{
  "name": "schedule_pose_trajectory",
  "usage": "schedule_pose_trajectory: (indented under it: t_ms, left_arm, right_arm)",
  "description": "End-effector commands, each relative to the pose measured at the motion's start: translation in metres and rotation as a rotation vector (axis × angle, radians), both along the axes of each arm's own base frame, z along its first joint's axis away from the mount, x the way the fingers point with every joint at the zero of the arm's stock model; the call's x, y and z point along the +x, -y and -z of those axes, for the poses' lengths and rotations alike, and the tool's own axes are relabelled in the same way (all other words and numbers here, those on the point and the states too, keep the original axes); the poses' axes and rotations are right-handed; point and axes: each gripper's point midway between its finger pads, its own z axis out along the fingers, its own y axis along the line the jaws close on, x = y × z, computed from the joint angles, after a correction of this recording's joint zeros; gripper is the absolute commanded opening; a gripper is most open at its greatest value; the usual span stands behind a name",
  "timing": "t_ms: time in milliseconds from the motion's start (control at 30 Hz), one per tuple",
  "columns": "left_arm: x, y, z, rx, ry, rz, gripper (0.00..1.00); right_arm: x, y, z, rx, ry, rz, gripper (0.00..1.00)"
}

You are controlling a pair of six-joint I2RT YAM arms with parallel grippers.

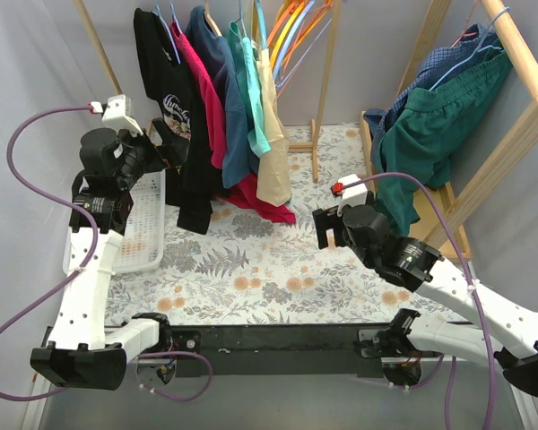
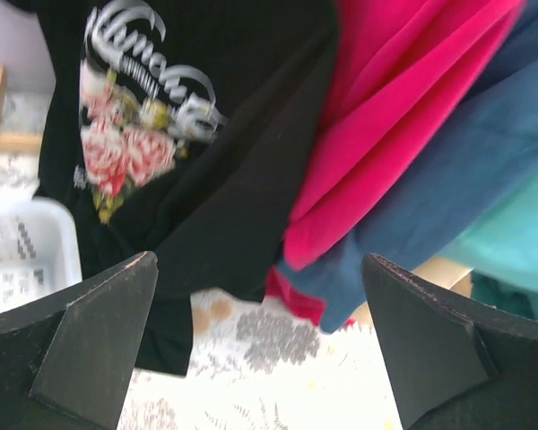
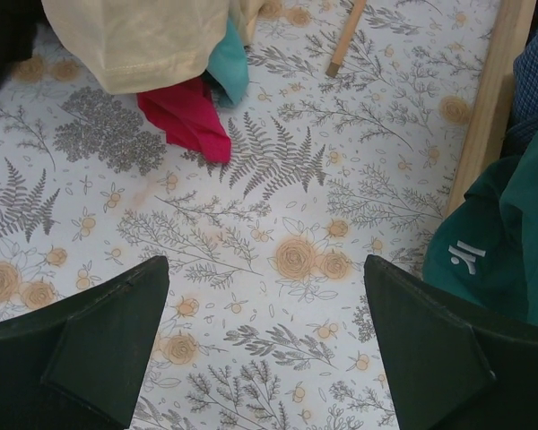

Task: Remove the t-shirt from the hanger
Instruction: Pick up the hanger from the clothesline.

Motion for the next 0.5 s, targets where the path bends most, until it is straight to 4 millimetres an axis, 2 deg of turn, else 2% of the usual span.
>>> schedule_pose_trajectory:
  t_ms: [0, 33, 100, 167, 200, 233, 267, 467]
  left_arm:
    - [0.005, 0.005, -0.036, -0.028, 0.09, 0.023, 0.98]
    - [0.006, 0.007, -0.044, -0.033, 0.108, 0.03, 0.98]
    - [0.015, 0.009, -0.047, -0.049, 0.105, 0.037, 0.98]
    - [0.022, 0.01, -0.052, -0.081, 0.105, 0.028, 0.98]
    - [0.025, 0.012, -0.058, -0.094, 0.123, 0.032, 0.98]
    - [0.026, 0.014, -0.061, -0.118, 0.129, 0.034, 0.98]
    - [0.028, 0.015, -0.065, -0.13, 0.141, 0.04, 0.98]
    - [0.047, 0.015, -0.092, -0.17, 0.223, 0.027, 0.98]
  right_arm:
    - [0.007, -0.009, -0.032, 0.08, 0.04, -0.012, 0.97]
    - [0.01, -0.008, -0.03, 0.081, 0.03, -0.005, 0.97]
    - [0.012, -0.014, -0.027, 0.1, -0.005, -0.038, 0.97]
    - [0.023, -0.01, -0.018, 0.113, -0.053, -0.04, 0.97]
    - [0.019, -0.019, -0.014, 0.149, -0.099, -0.098, 0.97]
    - [0.027, -0.015, -0.009, 0.16, -0.122, -0.088, 0.96]
    - [0.023, -0.021, -0.007, 0.185, -0.144, -0.135, 0.96]
    - [0.02, -0.028, 0.005, 0.21, -0.181, -0.173, 0.94]
